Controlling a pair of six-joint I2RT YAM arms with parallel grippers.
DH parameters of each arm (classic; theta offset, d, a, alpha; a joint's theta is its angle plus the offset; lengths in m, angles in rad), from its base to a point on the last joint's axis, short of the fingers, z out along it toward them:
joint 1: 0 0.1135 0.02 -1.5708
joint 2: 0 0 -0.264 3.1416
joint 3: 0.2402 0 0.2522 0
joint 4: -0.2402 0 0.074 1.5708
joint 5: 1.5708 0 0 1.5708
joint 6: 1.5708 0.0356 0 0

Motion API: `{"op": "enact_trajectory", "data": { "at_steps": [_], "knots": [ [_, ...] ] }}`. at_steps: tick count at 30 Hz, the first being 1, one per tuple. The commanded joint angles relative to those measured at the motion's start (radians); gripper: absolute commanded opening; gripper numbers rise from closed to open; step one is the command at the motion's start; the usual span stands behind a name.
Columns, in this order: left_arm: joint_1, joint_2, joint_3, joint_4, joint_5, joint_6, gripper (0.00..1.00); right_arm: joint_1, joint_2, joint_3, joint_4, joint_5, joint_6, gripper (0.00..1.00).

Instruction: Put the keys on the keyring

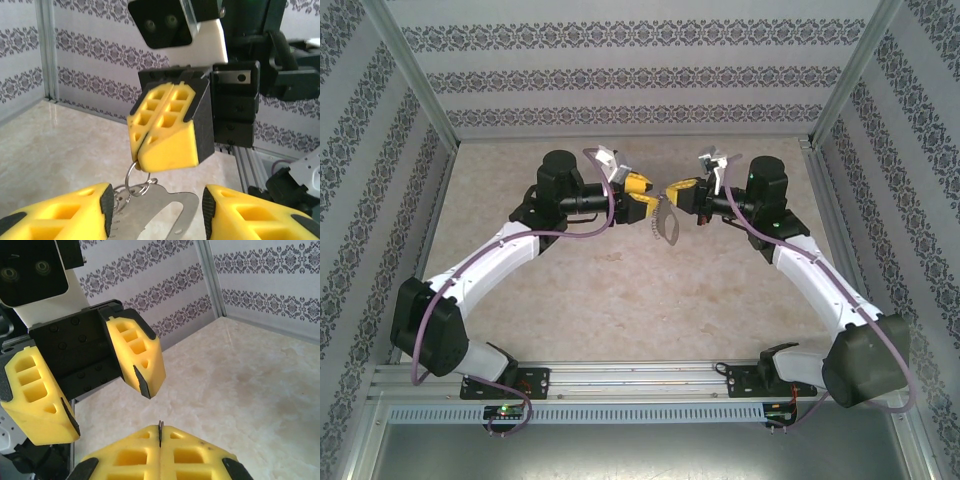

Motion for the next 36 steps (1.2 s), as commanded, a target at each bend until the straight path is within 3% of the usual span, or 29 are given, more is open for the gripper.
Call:
{"op": "enact_trajectory", "data": {
  "at_steps": [1, 11, 32, 36],
  "knots": [
    [0.018, 0.009, 0.051, -0.156, 0.067, 0.095, 0.51, 0.013, 0.001, 0.068, -0.161, -0.019, -0.145, 0.00],
    [0.021, 0.073, 0.139, -0.327, 0.144, 0.175, 0.51, 0.053, 0.011, 0.134, -0.316, -0.014, -0.246, 0.00],
    [0.020, 0.122, 0.173, -0.350, 0.234, 0.169, 0.42, 0.078, 0.020, 0.152, -0.352, 0.000, -0.274, 0.00],
    [0.018, 0.128, 0.172, -0.328, 0.244, 0.153, 0.36, 0.079, 0.022, 0.154, -0.349, -0.002, -0.273, 0.00]
  ]
}}
